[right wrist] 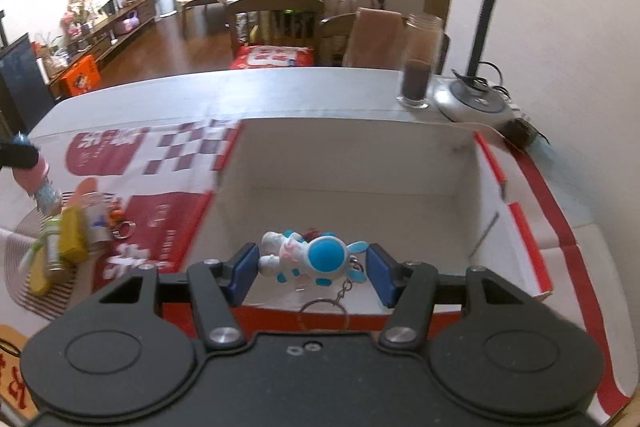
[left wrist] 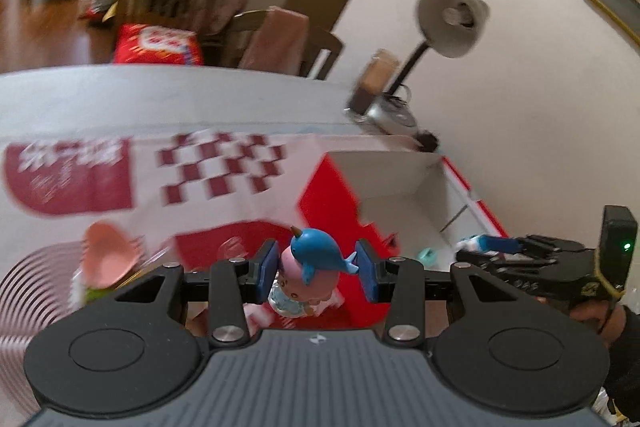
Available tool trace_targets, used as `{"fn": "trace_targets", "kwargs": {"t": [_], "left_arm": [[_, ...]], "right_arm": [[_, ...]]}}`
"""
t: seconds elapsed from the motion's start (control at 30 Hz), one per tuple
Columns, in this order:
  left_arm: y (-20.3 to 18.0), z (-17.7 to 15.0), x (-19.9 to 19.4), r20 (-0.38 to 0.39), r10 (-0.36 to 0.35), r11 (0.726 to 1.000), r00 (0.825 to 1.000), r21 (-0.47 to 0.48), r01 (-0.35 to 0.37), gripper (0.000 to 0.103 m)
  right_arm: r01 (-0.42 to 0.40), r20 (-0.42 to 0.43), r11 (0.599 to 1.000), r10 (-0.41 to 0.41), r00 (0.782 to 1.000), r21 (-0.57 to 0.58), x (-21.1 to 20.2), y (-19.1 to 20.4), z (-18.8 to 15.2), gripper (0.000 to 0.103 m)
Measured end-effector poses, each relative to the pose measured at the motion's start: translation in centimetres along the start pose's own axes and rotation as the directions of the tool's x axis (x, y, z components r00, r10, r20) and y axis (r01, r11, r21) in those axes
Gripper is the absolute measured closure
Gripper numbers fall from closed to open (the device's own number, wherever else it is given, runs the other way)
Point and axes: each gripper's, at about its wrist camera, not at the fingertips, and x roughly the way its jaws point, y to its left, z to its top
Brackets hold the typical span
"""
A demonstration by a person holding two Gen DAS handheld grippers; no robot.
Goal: Organize rigid objects
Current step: 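Carry both held toys into the shoebox and open both tools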
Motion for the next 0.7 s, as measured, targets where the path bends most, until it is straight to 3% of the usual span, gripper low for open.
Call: {"fn": "trace_targets", "kwargs": {"t": [0.37, 0.7], "left_arm": [[-8.9, 5.0, 10.0, -0.055, -0.074, 0.988, 0.996, 0.13, 0.08, 0.062], [-11.8, 5.8, 19.5, -0.142, 0.001, 0.971, 0.99, 0.237, 0.033, 0.062]], "right_arm": [[0.023, -0.058, 1.0, -0.024, 0.998, -0.012, 3.8, -4.1, 0.5, 0.045], [0.022, -0.146, 1.0, -0.021, 0.989, 0.001, 8.1, -6.0, 0.5, 0.045]]}}
